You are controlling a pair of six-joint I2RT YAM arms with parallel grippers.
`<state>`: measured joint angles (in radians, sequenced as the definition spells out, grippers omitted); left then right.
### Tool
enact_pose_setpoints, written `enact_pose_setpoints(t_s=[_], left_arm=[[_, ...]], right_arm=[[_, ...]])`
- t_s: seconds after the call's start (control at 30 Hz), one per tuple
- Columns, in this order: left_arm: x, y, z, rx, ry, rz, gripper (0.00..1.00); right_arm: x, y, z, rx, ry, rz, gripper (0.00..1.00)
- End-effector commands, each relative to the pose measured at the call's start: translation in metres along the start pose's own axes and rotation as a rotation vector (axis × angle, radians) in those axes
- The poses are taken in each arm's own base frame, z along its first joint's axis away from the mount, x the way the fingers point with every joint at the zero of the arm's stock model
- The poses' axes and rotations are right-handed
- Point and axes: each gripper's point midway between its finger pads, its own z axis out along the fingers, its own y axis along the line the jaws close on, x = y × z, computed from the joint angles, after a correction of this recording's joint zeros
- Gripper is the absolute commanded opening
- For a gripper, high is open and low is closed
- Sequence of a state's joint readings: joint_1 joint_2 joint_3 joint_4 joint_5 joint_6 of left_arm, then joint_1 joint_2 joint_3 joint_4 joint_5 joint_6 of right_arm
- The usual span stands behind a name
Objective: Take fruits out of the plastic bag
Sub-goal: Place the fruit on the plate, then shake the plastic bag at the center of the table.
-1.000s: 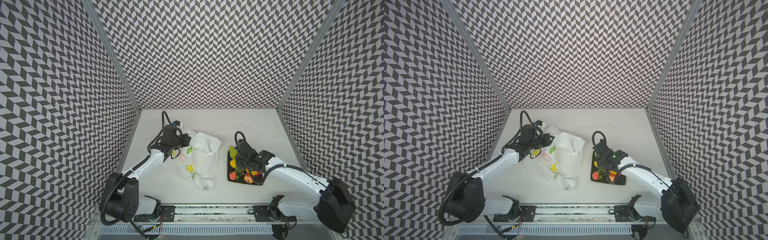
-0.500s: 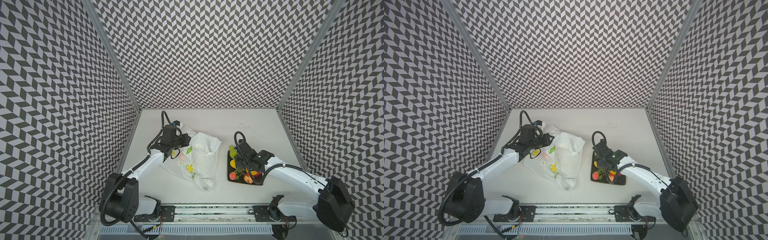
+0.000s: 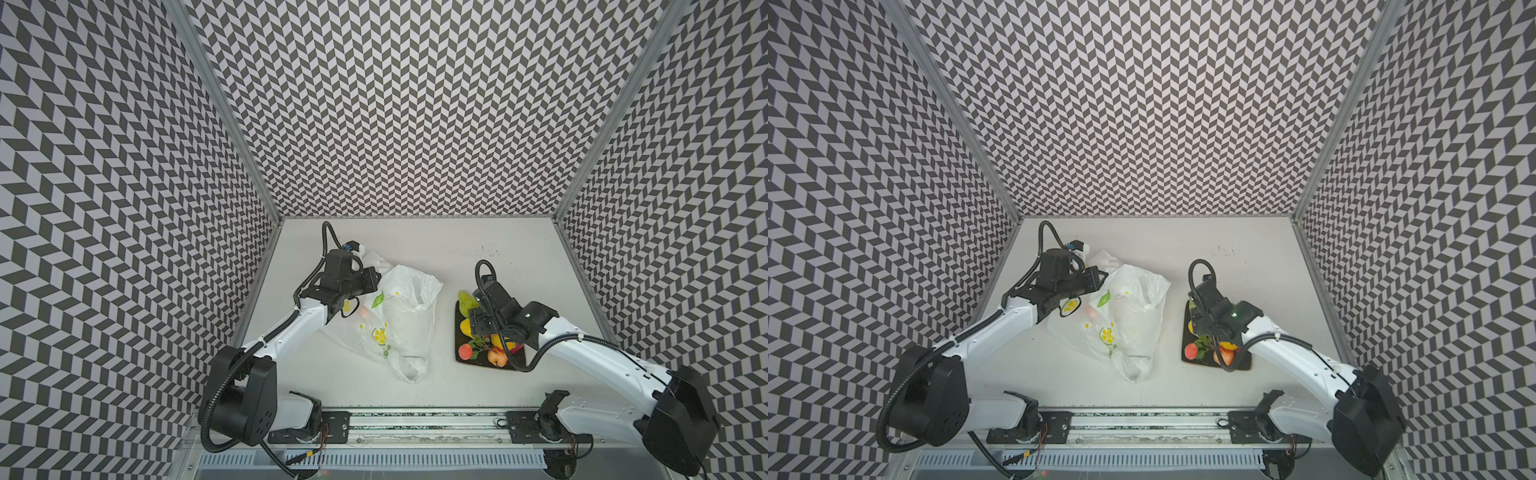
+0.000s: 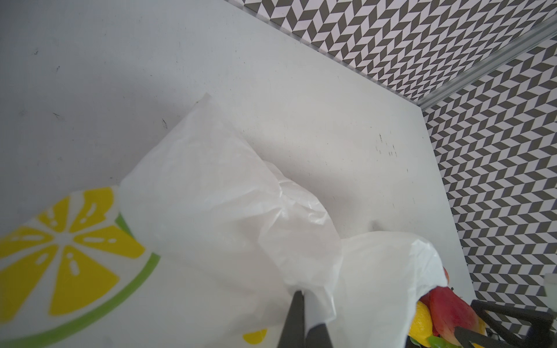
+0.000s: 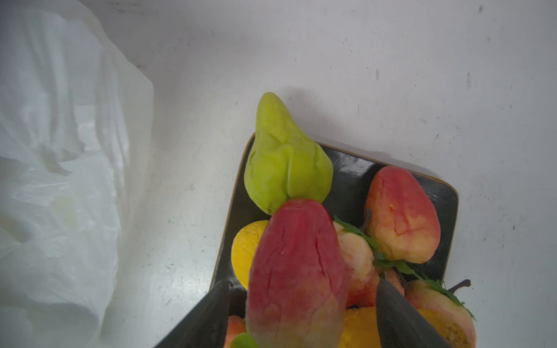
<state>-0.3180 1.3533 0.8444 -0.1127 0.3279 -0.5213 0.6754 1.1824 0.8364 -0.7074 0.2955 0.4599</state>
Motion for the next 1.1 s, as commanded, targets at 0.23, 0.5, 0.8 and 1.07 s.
enact_pose_setpoints(t_s=[0.23,0.5,0.8,1.07], left_arm=[[-0.001,-0.001,-0.005,0.010,-0.008,0.014,0.00],[0.005,-0.003,-0.002,0.029,0.025,0.024,0.00],[0.002,-0.005,-0.001,0.032,0.027,0.026,0.22],[-0.021,-0.011,-0.011,-0.007,-0.022,0.041,0.69]], right_arm=[[-0.046,0.107,-0.076,-0.525,-0.374,-0.236,0.67],[-0.035,0.178,-0.040,-0.636,-0.453,-0.439,0.59],[-0.023,0.217,0.033,-0.608,-0.443,-0.523,0.51],[-0.021,0.246,0.059,-0.616,-0.463,-0.540,0.48]])
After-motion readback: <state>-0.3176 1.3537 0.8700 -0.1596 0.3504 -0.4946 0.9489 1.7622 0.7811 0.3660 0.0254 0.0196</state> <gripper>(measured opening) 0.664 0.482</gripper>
